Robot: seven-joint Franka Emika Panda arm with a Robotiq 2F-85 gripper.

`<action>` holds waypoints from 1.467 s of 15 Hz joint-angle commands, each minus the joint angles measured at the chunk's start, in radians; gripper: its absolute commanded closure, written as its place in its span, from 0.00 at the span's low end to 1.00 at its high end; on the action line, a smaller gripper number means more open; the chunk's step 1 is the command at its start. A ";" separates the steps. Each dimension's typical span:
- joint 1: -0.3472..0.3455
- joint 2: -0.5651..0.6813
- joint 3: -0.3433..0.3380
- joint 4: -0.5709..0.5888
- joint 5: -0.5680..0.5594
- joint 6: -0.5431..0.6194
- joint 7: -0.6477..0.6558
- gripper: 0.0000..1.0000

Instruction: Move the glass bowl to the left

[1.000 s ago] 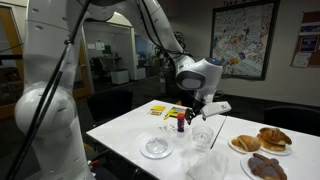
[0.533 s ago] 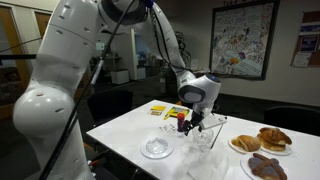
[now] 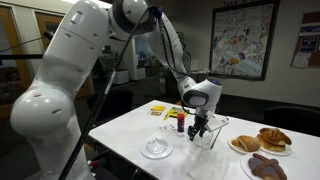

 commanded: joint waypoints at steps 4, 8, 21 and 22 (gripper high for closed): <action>-0.045 0.071 0.049 0.051 -0.088 0.030 0.011 0.77; -0.030 0.052 0.049 0.032 -0.139 0.066 0.031 1.00; 0.071 -0.131 0.079 -0.120 -0.364 0.291 0.208 0.98; 0.075 -0.153 0.077 -0.128 -0.385 0.296 0.237 0.98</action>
